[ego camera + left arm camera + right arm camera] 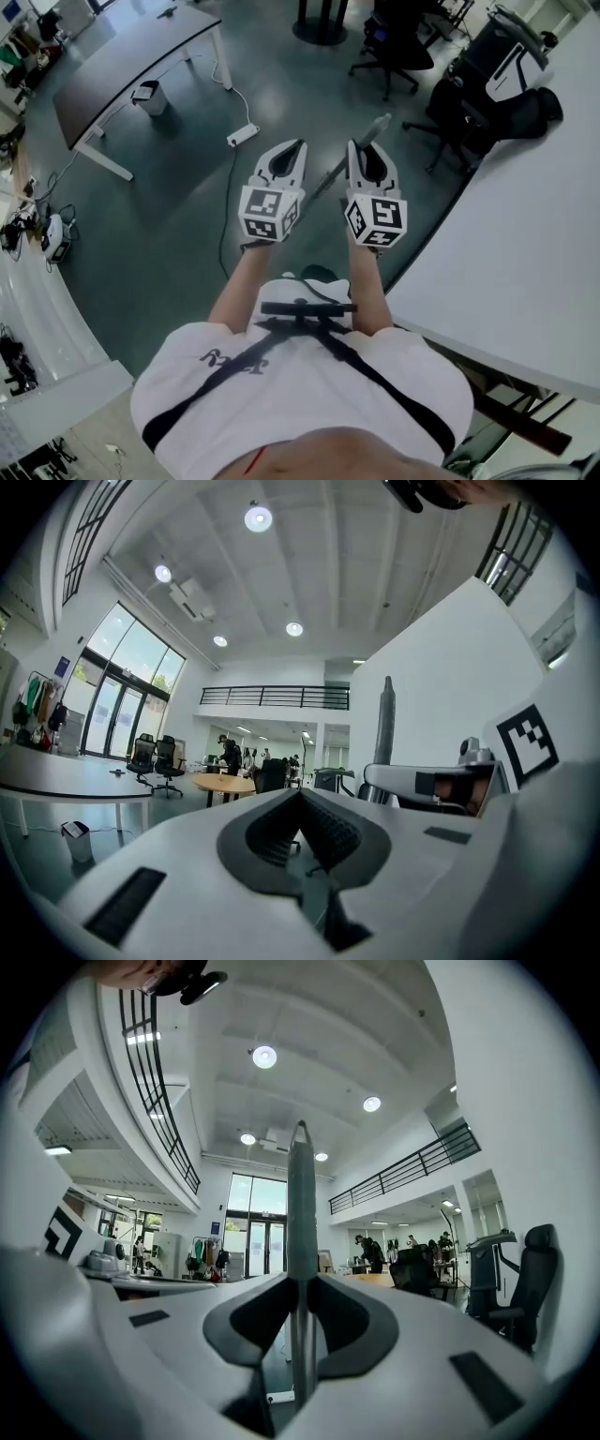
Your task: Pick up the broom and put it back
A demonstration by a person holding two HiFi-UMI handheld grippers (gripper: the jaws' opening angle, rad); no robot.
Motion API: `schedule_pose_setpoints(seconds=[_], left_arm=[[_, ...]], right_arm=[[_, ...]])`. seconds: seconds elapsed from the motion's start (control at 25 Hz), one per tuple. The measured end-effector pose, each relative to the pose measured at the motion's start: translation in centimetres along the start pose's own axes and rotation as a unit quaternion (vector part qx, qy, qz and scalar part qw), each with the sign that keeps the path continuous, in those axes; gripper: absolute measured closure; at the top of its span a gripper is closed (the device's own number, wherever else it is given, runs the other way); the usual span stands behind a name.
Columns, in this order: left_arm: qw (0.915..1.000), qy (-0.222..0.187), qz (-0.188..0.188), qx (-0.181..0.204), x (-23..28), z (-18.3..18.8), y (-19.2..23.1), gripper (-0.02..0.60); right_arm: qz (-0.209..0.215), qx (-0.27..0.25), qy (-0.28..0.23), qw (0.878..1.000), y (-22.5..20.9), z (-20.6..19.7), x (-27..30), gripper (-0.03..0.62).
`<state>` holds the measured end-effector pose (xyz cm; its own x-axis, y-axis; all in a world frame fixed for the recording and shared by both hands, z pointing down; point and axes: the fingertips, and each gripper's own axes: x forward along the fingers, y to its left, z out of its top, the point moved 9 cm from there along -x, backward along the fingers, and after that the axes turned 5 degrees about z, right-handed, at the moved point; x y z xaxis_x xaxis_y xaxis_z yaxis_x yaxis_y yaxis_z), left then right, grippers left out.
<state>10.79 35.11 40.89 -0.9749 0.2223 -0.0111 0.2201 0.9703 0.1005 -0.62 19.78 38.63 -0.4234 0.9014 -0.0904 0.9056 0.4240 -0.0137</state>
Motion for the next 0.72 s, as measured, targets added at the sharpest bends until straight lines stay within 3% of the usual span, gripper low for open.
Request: schedule_pose_setpoints(seconds=[0.28,0.72], left_arm=[[0.9996,0.011,-0.026,-0.003,7.5,-0.4,1.4,0.571],[0.9982,0.003,-0.060,0.003,27.3,1.0,1.5,0.571]], right_arm=[[-0.017,0.003,0.005,1.000,-4.1,-1.0,5.1,0.499],[-0.041,0.009,0.003,0.999,-18.2,-1.3,17.0,0.499]])
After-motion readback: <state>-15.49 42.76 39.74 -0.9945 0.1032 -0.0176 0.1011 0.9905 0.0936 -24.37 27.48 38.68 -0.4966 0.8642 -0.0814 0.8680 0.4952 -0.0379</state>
